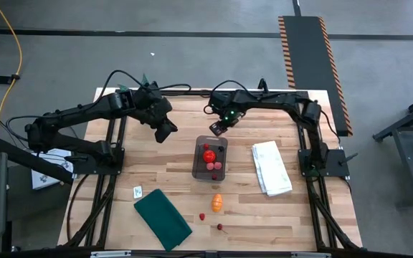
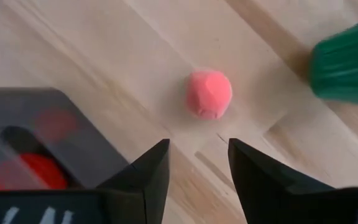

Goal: Pick and placing Produce into tupperware
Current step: Put the pink peach into the transparent black bin

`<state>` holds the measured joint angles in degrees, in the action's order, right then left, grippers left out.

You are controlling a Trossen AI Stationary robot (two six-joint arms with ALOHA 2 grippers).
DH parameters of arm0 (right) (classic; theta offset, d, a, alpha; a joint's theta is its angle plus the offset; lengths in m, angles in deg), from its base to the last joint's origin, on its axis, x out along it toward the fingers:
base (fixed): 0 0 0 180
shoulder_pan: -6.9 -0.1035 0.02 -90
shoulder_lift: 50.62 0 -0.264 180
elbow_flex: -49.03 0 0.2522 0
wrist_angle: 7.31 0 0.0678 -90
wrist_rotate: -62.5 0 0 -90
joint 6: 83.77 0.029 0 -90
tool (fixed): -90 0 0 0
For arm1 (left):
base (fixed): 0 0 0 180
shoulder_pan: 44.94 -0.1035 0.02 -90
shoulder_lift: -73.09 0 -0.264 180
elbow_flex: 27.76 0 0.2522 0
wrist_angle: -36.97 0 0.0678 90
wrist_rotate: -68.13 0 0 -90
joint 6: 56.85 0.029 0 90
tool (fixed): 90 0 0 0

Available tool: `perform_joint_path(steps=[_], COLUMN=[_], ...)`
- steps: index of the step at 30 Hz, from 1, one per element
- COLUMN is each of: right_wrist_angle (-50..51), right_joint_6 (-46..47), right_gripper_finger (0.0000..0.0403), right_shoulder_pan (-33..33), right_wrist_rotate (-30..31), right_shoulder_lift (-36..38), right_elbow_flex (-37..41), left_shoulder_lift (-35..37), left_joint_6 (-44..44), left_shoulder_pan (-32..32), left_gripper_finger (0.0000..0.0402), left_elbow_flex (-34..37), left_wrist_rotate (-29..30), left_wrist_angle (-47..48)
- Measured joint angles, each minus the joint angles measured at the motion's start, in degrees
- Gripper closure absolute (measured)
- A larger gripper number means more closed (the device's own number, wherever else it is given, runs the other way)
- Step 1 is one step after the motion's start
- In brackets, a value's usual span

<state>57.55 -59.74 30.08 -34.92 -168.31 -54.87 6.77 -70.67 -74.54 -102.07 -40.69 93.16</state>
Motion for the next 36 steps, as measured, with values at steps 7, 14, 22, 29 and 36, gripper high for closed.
perform_joint_path(steps=[7, 14, 22, 29, 36], right_wrist_angle=[-3.44, -4.77, -4.79, -6.11, -7.42], right_joint_6=[-0.03, 1.49, 2.08, 1.63, 1.46], right_gripper_finger=[0.0227, 0.0206, 0.0198, 0.0198, 0.0198], right_shoulder_pan=[0.0, 0.74, 2.5, 2.27, 2.34], right_wrist_rotate=[0.25, 0.05, -0.62, -0.63, -0.69], right_shoulder_lift=[-0.59, -0.59, -2.87, -3.41, -3.45], right_elbow_flex=[0.02, 0.02, 0.06, 0.06, 0.06], left_shoulder_lift=[0.0, -0.04, -0.06, -0.06, -0.05], left_joint_6=[1.38, 2.24, 3.08, 3.08, 3.08], left_shoulder_pan=[0.01, 0.01, 0.0, 0.01, 0.0], left_gripper_finger=[0.0356, 0.0356, 0.0356, 0.0356, 0.0356], left_elbow_flex=[0.0, 0.0, 0.0, 0.0, 0.0], left_wrist_rotate=[-1.69, -2.25, -2.39, -3.22, -3.27], left_wrist_angle=[0.06, 0.41, 1.22, 1.49, 1.48])
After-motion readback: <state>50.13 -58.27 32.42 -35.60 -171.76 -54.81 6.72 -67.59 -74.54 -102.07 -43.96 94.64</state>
